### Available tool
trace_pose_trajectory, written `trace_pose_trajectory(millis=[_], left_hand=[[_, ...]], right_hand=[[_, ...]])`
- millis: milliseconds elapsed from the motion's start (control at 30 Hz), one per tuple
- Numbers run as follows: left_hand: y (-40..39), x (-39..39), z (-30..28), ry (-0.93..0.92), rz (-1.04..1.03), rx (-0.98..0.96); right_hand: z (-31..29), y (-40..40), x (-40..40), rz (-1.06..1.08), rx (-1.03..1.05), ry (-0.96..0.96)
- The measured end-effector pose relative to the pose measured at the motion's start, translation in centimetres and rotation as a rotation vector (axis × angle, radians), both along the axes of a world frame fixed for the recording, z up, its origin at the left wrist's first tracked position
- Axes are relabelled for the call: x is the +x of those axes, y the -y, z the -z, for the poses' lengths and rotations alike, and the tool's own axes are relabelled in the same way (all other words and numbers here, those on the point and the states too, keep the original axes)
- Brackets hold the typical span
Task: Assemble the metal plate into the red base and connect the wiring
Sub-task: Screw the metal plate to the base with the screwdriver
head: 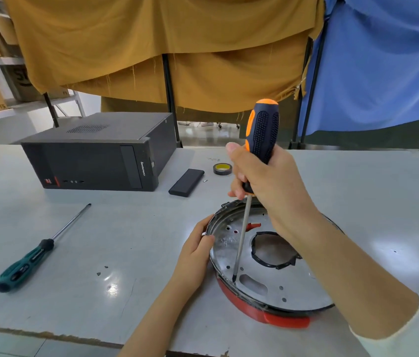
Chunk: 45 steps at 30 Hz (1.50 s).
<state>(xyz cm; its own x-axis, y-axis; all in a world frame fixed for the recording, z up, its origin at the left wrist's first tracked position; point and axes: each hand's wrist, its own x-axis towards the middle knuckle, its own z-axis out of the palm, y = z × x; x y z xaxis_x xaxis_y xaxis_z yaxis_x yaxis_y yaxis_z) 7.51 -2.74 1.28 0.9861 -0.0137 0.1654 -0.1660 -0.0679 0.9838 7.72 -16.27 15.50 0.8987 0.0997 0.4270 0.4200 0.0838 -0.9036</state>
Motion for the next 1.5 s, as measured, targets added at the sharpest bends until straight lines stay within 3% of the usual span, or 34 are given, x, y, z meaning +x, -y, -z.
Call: trace_pose_trajectory(millis=[33, 167, 233, 300, 400, 467, 500, 633, 700, 767, 900, 967, 1033, 1200, 1267, 1333, 1433, 1500], left_hand=[[0.0, 0.0, 0.0, -0.003, -0.004, 0.003], [-0.1, 0.1, -0.1, -0.021, -0.008, 0.013], [-0.1, 0.1, -0.1, -0.016, -0.008, 0.004], [0.0, 0.1, -0.1, -0.006, -0.004, -0.010], [0.0, 0.1, 0.0, -0.004, 0.001, -0.028], [0.1, 0.1, 0.0, 0.000, 0.003, -0.025], [0.1, 0.2, 0.1, 0.001, 0.000, -0.021], [0.0, 0.2, 0.1, 0.005, -0.004, 0.003], [0.0, 0.3, 0.1, 0.002, -0.004, 0.008], [0.0, 0.4, 0.2, -0.001, -0.012, 0.007], [0.0, 0.4, 0.2, -0.003, 0.004, -0.006], [0.1, 0.4, 0.2, -0.009, 0.006, -0.011], [0.1, 0.5, 0.2, -0.008, 0.004, -0.004], [0.1, 0.4, 0.1, -0.004, 0.019, 0.005], [0.2, 0.3, 0.0, 0.010, 0.010, 0.009], [0.3, 0.3, 0.2, 0.020, 0.005, 0.007], [0.4, 0.2, 0.1, 0.026, 0.006, -0.006], [0.5, 0.2, 0.1, 0.031, 0.003, -0.012]], right_hand=[[-0.4, 0.5, 0.3, -0.101, -0.019, -0.017], [-1.9, 2.4, 1.4, -0.838, 0.078, -0.160], [-1.9, 2.3, 1.7, -0.925, 0.185, -0.227], [-1.7, 1.6, 1.7, -0.703, 0.153, -0.207], [-0.9, 0.0, 0.9, -0.199, 0.154, -0.104], [-0.6, -0.1, 0.8, -0.020, 0.112, -0.022], [-0.6, 0.2, 0.8, -0.045, 0.082, -0.008], [-2.0, 2.0, 1.5, -0.677, 0.071, -0.123], [-2.4, 1.8, 1.5, -0.819, 0.044, -0.162], [-2.3, 0.9, 1.4, -0.740, -0.001, -0.160], [-0.9, -1.3, -0.3, -0.151, 0.092, -0.044], [-0.7, -1.1, -0.7, 0.014, 0.094, 0.005], [-1.1, -0.1, -0.3, -0.102, 0.027, -0.013], [-2.0, 1.7, 1.0, -0.889, 0.139, -0.202], [-2.2, 1.6, 1.1, -0.959, 0.102, -0.215], [-2.1, 0.9, 0.9, -0.782, 0.048, -0.196], [-1.4, -0.6, 0.0, -0.256, 0.112, -0.111], [-0.9, -0.7, -0.5, -0.051, 0.112, -0.032]])
